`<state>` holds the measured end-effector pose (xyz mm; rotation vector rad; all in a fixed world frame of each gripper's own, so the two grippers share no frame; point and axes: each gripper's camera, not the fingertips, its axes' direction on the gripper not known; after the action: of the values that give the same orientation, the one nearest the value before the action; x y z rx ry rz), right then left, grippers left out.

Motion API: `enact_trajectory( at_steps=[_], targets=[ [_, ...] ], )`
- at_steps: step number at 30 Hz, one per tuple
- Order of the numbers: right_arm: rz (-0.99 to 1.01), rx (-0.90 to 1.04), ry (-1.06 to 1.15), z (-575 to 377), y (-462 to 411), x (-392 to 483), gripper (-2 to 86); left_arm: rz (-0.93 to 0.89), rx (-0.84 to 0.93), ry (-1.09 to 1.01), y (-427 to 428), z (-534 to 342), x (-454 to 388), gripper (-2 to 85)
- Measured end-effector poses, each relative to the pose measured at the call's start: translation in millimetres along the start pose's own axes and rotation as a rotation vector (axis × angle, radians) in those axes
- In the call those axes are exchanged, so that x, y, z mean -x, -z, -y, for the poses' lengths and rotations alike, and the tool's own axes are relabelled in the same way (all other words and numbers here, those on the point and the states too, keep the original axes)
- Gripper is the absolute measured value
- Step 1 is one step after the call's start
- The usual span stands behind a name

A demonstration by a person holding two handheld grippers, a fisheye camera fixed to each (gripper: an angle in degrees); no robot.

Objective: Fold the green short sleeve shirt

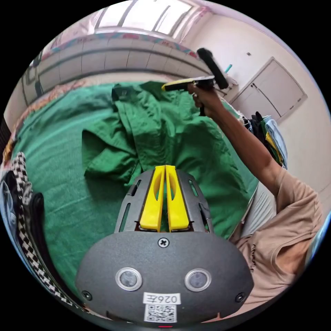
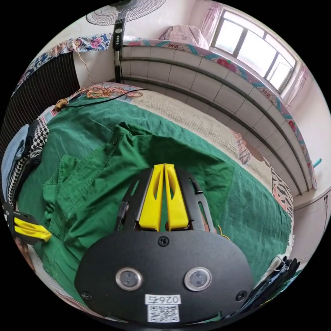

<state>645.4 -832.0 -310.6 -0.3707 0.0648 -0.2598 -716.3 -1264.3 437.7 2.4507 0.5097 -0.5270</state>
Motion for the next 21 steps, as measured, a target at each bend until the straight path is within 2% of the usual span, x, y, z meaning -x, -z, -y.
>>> enact_trajectory(
  at_steps=[2, 4, 6, 8, 10, 12, 16, 21],
  targets=[
    [-0.043, -0.034, -0.007, -22.1, -1.6, 3.9, -1.0, 0.025, -0.113, -0.111, 7.9, -0.9, -26.5, -1.0],
    [-0.099, -0.051, -0.038, -38.5, -9.7, 0.5, -1.0, 0.004, -0.140, -0.180, -2.5, 1.6, -40.3, -1.0],
    [-0.134, -0.056, -0.073, -50.7, -24.3, -8.0, -1.1, -0.030, -0.069, -0.214, -28.5, 7.9, -46.2, -1.0],
    [-0.147, 0.005, -0.087, -55.3, -57.8, -22.8, -1.2, 0.009, 0.144, -0.190, -79.1, 13.4, -41.9, -0.9],
    [-0.255, 0.099, -0.091, -57.4, -95.5, -39.9, -1.2, -0.009, 0.126, -0.189, -88.3, 9.1, -35.2, -0.9],
    [-0.298, 0.159, -0.190, -66.5, -117.5, -66.7, -1.1, -0.050, 0.132, -0.151, -89.8, 8.3, -21.6, -0.9],
    [-0.129, -0.023, -0.441, -119.1, -108.9, -111.1, -0.1, -0.124, 0.105, -0.067, -97.1, 1.3, 6.8, -0.9],
    [0.172, -0.111, -0.575, -174.3, -142.9, -149.0, 7.1, -0.053, -0.016, -0.092, -79.2, -8.0, -5.0, -0.9]
  ],
)
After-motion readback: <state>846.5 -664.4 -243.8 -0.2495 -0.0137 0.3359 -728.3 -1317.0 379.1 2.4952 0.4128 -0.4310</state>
